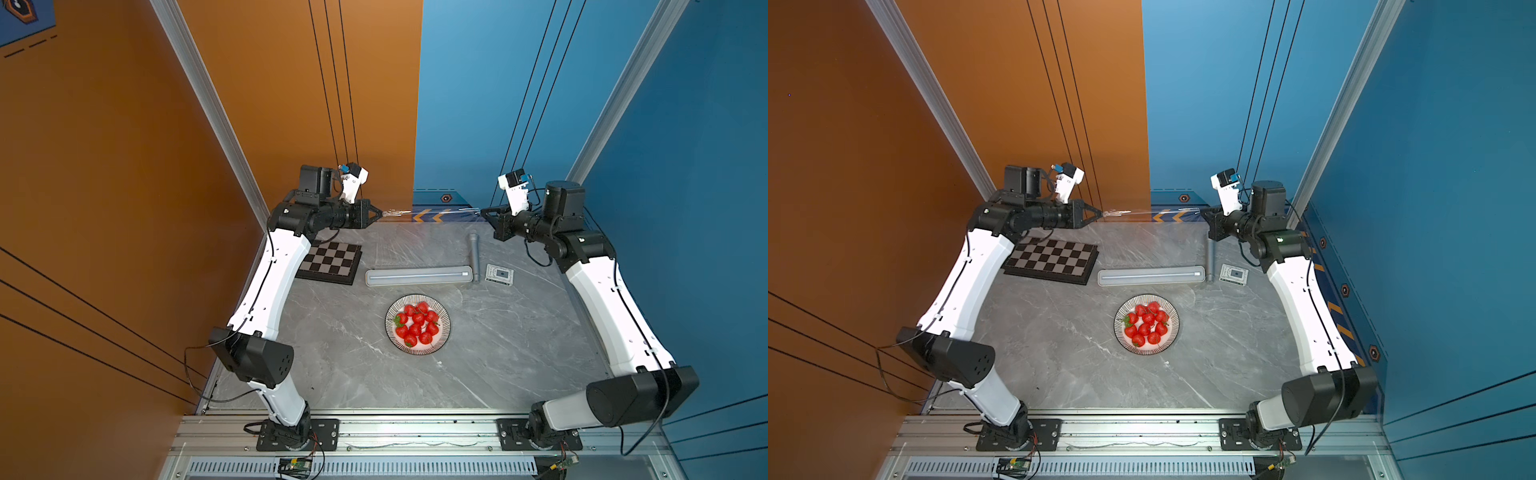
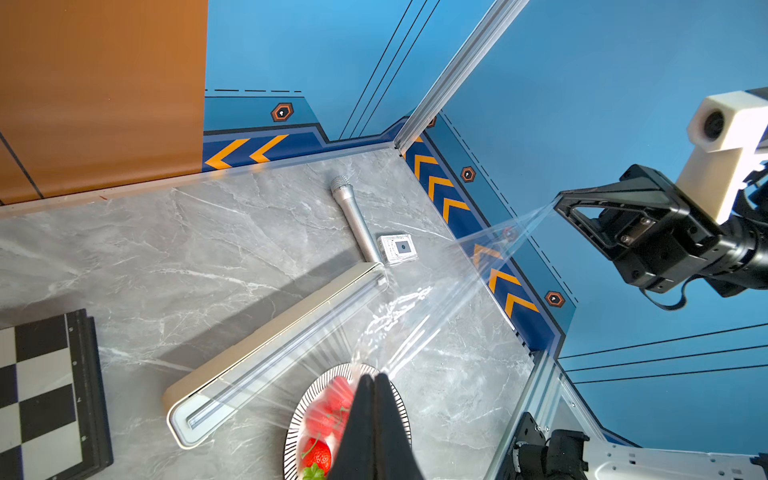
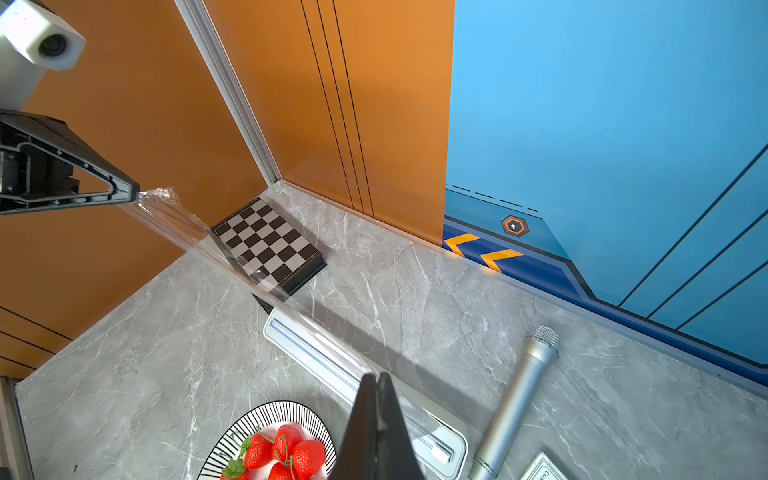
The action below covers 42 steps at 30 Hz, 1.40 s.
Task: Wrap the plate with plastic wrap
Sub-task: Pull the plastic wrap from the plastic wrap cutting box.
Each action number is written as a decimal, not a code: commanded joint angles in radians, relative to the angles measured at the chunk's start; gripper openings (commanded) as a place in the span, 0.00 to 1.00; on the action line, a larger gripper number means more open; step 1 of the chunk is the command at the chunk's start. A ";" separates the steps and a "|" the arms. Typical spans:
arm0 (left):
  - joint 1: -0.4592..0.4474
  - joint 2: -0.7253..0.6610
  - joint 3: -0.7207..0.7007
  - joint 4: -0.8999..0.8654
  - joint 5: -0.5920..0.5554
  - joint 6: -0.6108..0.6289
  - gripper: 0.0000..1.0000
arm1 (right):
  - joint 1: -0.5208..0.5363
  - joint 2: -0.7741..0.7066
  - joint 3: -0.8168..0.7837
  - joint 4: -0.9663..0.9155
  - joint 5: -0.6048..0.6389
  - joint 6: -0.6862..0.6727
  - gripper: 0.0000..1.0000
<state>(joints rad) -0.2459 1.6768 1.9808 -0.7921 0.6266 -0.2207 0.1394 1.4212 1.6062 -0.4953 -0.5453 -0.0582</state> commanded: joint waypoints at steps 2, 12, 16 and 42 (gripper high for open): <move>-0.025 -0.097 -0.099 0.017 -0.025 0.045 0.00 | 0.022 -0.088 -0.104 0.012 0.013 0.018 0.00; -0.090 -0.175 -0.193 0.020 -0.094 0.044 0.00 | 0.030 -0.111 -0.182 0.013 0.051 0.017 0.00; -0.109 -0.152 -0.141 0.019 -0.114 0.046 0.00 | 0.019 -0.095 -0.170 0.012 0.069 0.003 0.00; -0.092 -0.109 0.008 0.018 -0.156 0.029 0.00 | 0.000 -0.075 -0.027 -0.008 -0.005 0.019 0.00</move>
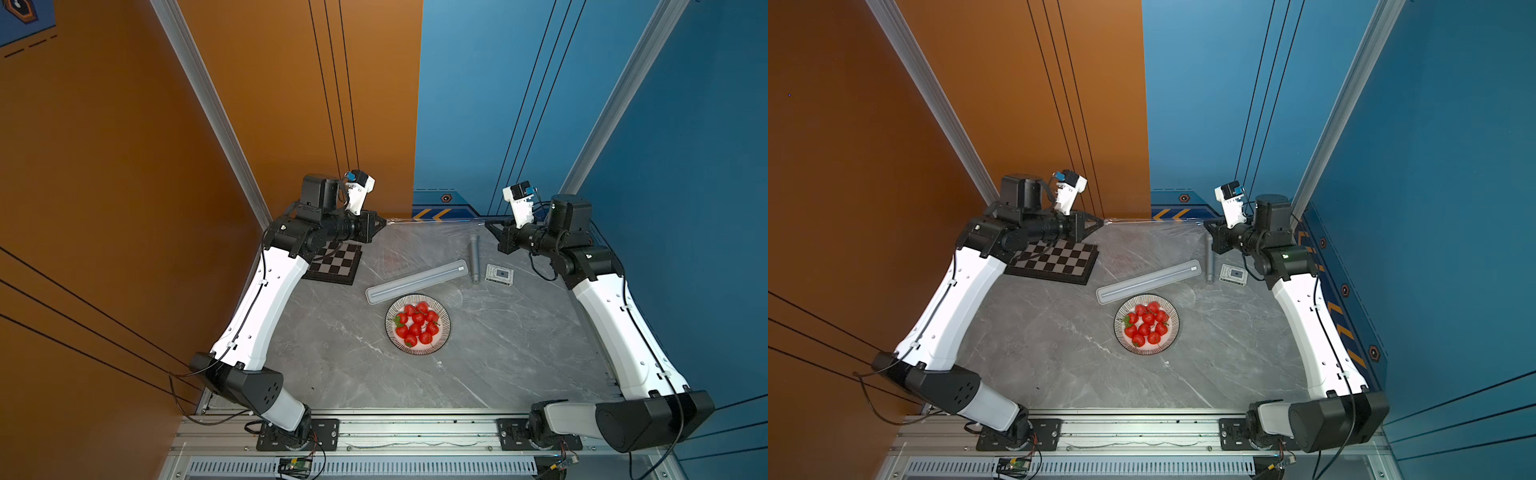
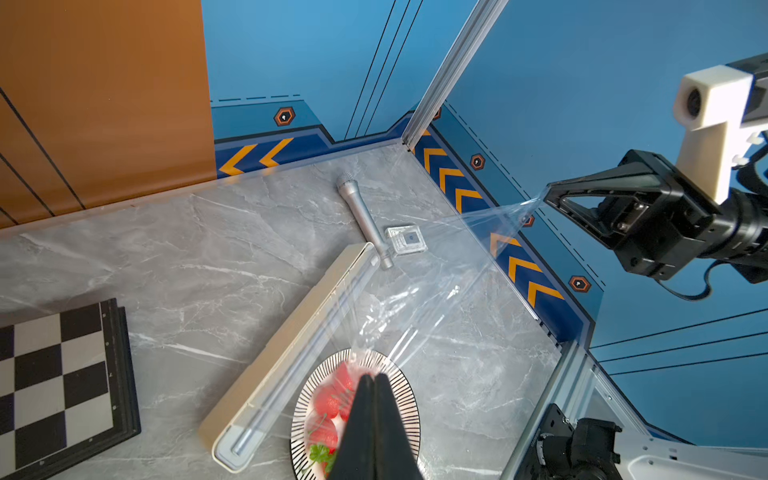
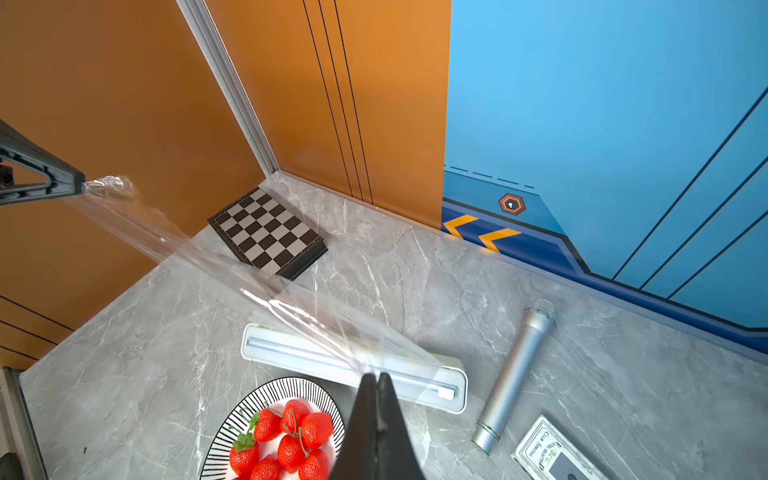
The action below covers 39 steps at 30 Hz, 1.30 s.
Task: Wrap the plate with plastic wrap
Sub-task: Pull the plastic wrap from the plastic wrap cutting box.
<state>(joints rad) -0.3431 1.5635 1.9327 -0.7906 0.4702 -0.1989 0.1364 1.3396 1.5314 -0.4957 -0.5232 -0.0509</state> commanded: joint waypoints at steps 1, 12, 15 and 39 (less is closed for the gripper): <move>0.006 0.007 0.063 0.016 0.002 0.006 0.00 | 0.006 0.009 0.054 -0.009 -0.028 0.013 0.00; 0.027 0.022 0.101 0.016 0.012 0.011 0.00 | 0.030 0.042 0.117 -0.008 -0.009 0.019 0.00; 0.034 0.032 0.115 0.016 0.012 0.009 0.00 | 0.034 0.054 0.132 -0.009 -0.001 0.018 0.00; 0.078 0.093 0.129 0.017 0.053 0.003 0.00 | 0.066 0.175 0.189 0.022 0.054 0.005 0.00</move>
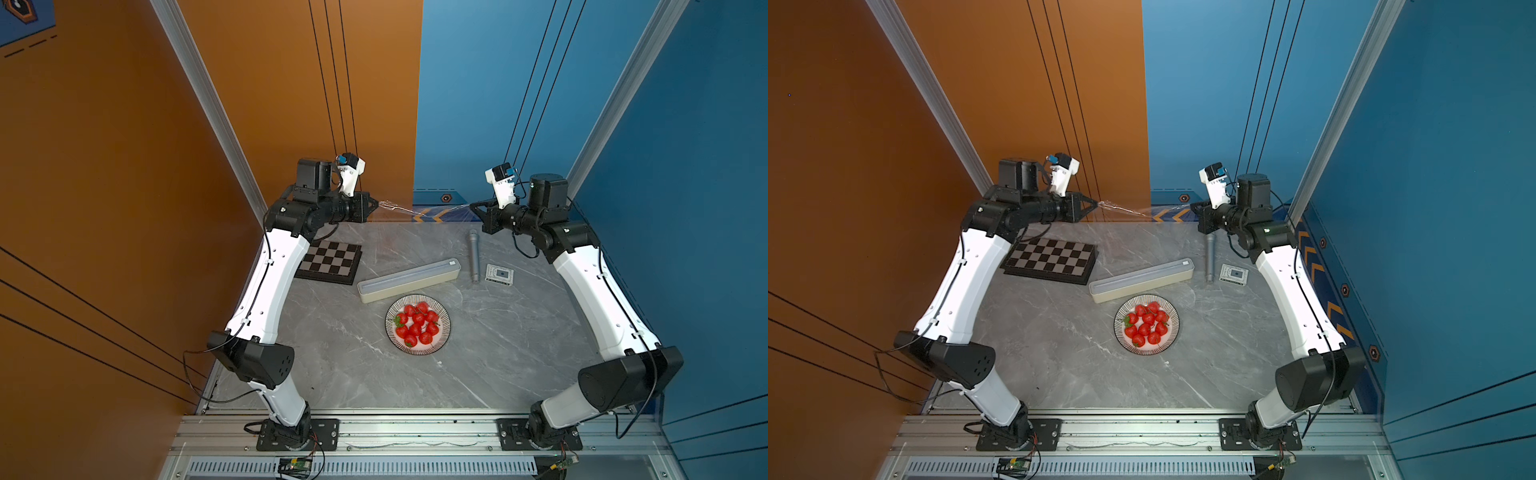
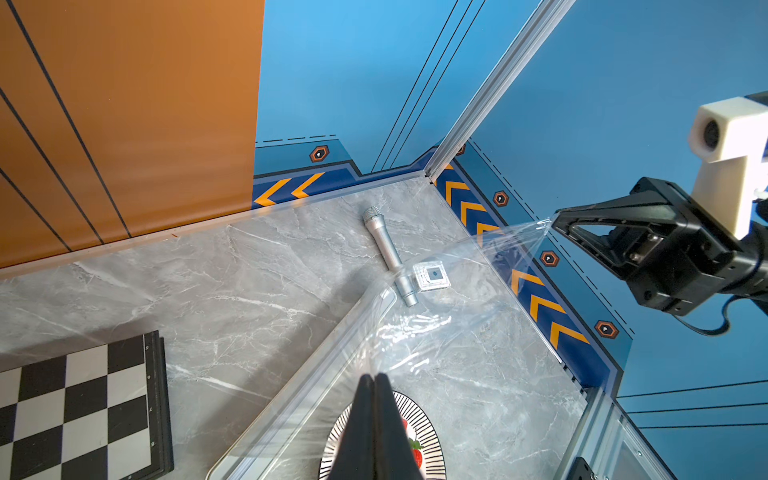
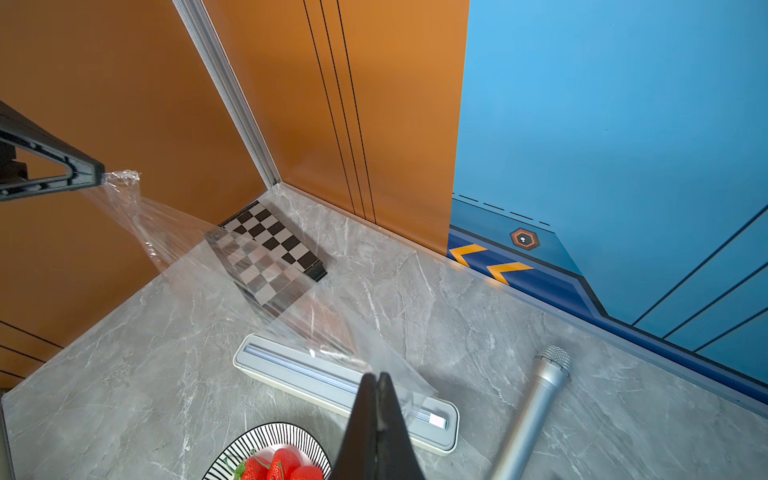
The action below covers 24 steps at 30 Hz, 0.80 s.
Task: Wrap the plate with plastic wrap
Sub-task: Pull the plastic wrap from the plastic wrap cutting box, then cover the plate with plastic wrap.
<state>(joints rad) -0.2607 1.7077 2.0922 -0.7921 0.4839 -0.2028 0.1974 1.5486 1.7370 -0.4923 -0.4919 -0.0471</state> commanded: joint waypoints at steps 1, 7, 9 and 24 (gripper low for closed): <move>-0.011 -0.072 -0.061 0.017 0.037 0.017 0.00 | 0.005 -0.051 -0.039 0.018 0.022 0.001 0.00; -0.063 -0.226 -0.292 0.019 -0.001 0.036 0.00 | 0.005 -0.168 -0.208 0.018 0.021 0.011 0.00; -0.084 -0.279 -0.376 0.019 -0.013 0.030 0.00 | 0.007 -0.209 -0.273 0.018 0.021 0.020 0.00; -0.286 -0.536 -0.879 0.057 -0.102 -0.114 0.00 | 0.071 -0.495 -0.765 0.014 0.054 0.149 0.00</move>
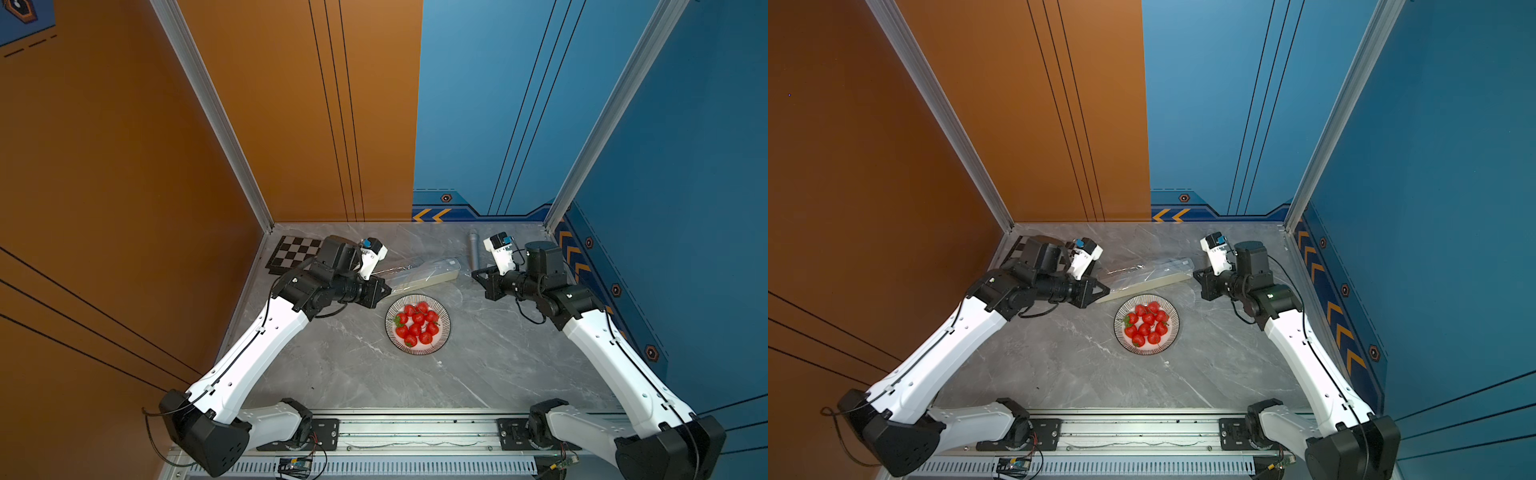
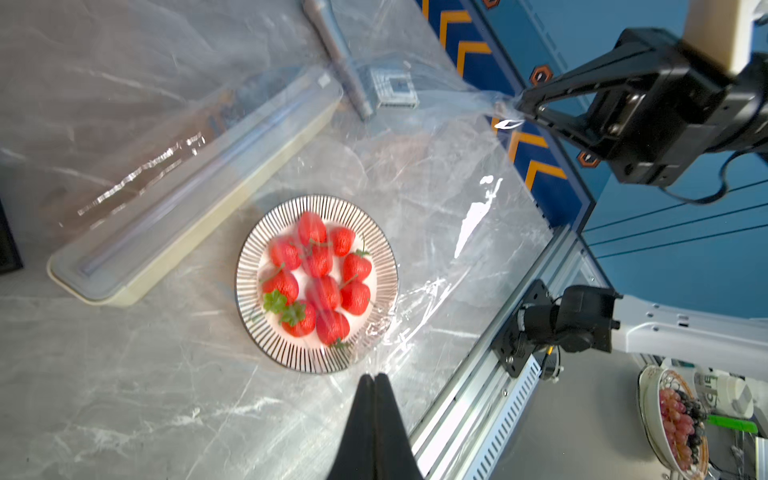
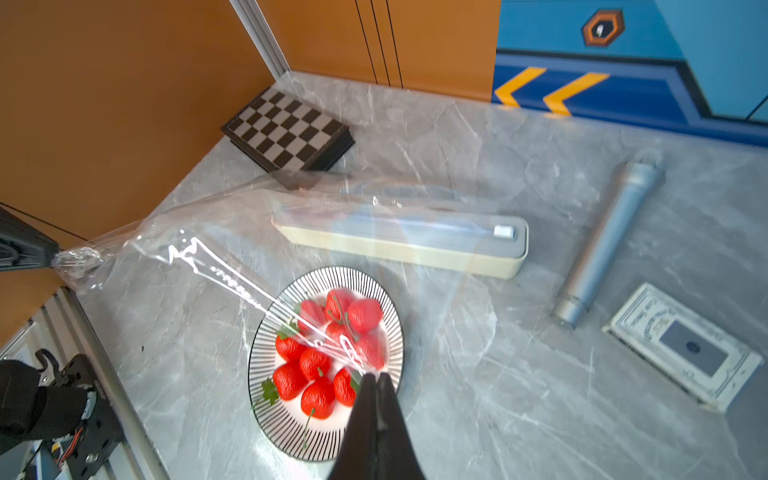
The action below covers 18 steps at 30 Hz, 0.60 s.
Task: Wrap the plate with plastic wrap
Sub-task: Cover the plate with plastic wrap.
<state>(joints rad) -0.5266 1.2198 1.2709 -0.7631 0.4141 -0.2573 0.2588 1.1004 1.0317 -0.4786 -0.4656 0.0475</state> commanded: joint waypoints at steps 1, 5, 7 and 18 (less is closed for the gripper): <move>-0.033 -0.063 -0.098 0.052 -0.025 -0.090 0.00 | 0.015 -0.064 -0.091 -0.004 0.031 0.065 0.00; -0.098 -0.112 -0.250 0.156 -0.018 -0.209 0.00 | 0.037 -0.124 -0.180 -0.041 0.057 0.092 0.00; -0.124 -0.129 -0.326 0.190 -0.026 -0.257 0.00 | 0.043 -0.151 -0.216 -0.070 0.072 0.100 0.00; -0.254 -0.198 -0.562 0.303 -0.077 -0.458 0.00 | 0.117 -0.297 -0.370 -0.166 0.178 0.219 0.00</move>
<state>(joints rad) -0.7551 1.0466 0.7506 -0.5098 0.3649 -0.6380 0.3363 0.8185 0.6685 -0.6044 -0.3553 0.2123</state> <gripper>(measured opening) 0.042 0.047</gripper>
